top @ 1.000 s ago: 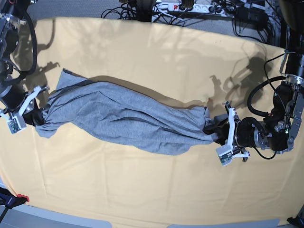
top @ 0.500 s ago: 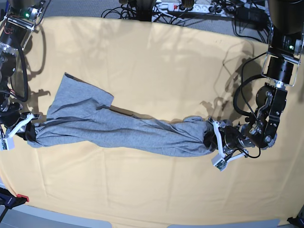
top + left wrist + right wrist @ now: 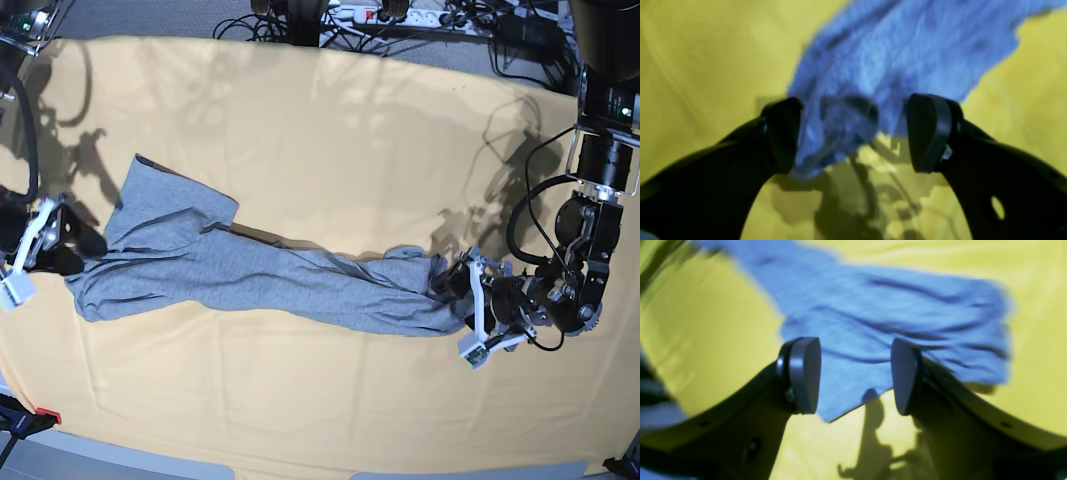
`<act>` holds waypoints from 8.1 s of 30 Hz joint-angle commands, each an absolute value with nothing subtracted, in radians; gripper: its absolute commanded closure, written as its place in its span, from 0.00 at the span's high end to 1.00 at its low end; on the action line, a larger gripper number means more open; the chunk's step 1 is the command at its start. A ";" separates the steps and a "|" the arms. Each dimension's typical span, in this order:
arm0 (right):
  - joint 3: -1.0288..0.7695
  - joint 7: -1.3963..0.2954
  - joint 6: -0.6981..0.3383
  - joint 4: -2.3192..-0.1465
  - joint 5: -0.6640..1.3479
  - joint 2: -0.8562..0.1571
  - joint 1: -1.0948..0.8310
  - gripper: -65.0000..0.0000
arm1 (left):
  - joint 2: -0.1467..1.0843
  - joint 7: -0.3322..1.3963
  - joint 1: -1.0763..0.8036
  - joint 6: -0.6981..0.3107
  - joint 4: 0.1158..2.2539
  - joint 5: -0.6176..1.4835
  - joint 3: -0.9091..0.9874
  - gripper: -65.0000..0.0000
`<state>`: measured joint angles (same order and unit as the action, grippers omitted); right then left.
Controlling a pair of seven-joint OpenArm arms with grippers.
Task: Layout the t-shirt on the table in an organized manner, then fold the t-shirt properly
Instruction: 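Release the t-shirt and regrasp its edge with both grippers, then lift and pull the t-shirt edge away from the body to spread it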
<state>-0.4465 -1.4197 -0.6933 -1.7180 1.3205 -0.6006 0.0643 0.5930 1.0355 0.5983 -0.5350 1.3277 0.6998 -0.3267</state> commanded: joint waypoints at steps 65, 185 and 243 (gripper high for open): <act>-0.498 -1.060 -0.606 -2.356 0.381 -0.482 -0.554 0.00 | 0.637 1.362 0.640 -0.637 1.348 1.200 -0.056 0.76; -0.675 -1.396 -0.698 -2.356 0.868 -0.682 -1.188 0.00 | 0.978 1.396 0.092 -0.637 1.884 1.484 -0.056 0.00; -0.760 -1.396 -0.698 -2.356 1.020 -0.682 -1.196 0.00 | 1.169 1.396 -0.086 -0.698 2.014 1.484 -0.056 0.00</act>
